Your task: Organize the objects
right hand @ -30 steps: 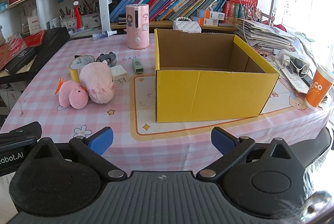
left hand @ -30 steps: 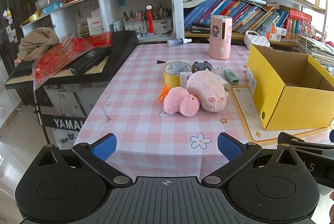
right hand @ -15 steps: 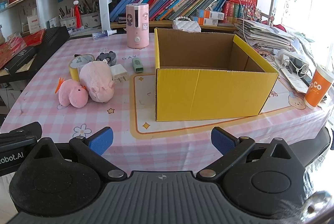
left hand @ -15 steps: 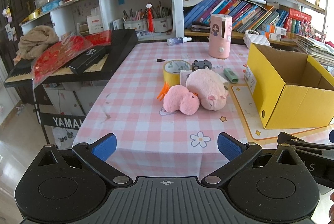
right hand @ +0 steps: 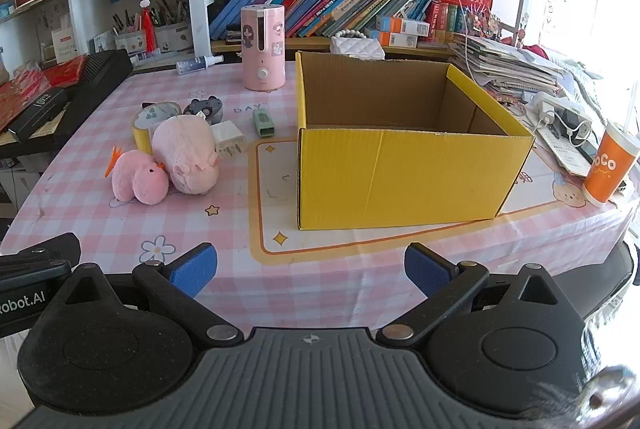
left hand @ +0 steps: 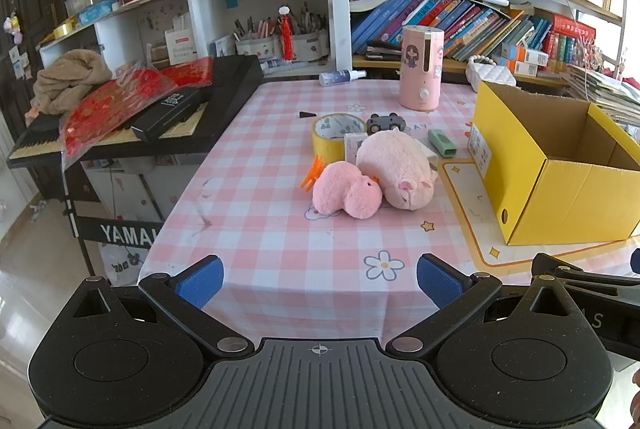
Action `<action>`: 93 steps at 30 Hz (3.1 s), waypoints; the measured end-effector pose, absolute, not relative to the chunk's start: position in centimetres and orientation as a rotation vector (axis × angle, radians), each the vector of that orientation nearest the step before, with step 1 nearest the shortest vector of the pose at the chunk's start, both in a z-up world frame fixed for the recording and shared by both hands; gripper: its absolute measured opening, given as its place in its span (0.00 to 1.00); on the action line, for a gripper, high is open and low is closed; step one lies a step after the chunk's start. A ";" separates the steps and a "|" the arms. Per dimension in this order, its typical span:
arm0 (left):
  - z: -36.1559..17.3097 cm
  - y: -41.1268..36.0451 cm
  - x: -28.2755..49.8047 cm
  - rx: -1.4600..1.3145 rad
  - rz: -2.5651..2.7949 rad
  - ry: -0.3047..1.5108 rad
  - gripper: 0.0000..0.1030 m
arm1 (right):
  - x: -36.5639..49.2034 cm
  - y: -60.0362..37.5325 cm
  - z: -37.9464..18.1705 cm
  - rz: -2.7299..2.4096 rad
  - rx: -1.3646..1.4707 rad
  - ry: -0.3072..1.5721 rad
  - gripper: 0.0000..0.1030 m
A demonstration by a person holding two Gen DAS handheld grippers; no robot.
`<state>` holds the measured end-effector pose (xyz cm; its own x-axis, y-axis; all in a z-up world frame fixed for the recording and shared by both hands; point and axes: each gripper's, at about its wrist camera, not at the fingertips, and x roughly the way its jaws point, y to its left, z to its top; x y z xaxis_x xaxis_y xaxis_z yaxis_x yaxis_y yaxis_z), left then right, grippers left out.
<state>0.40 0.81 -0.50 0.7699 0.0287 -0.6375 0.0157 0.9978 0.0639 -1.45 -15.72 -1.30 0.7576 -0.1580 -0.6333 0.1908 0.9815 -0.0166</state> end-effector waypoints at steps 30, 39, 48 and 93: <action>-0.5 1.5 0.4 0.060 0.000 0.694 1.00 | -2.0 -15.1 -1.4 -0.190 0.045 0.684 0.98; -0.5 1.5 0.4 0.059 0.001 0.694 1.00 | -2.0 -15.0 -1.4 -0.191 0.044 0.686 0.98; -0.6 2.4 0.4 0.055 -0.010 0.698 1.00 | -2.1 -14.3 -1.3 -0.193 0.042 0.693 0.98; -3.2 5.8 8.6 0.001 0.069 0.758 0.98 | 11.0 -11.0 -1.2 0.134 0.025 0.703 0.76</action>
<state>8.61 5.77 -3.20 0.7243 0.0630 -0.6866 -0.0621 0.9977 0.0261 11.01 -10.97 -1.24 0.7544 0.1312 -0.6432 -0.1143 0.9911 0.0681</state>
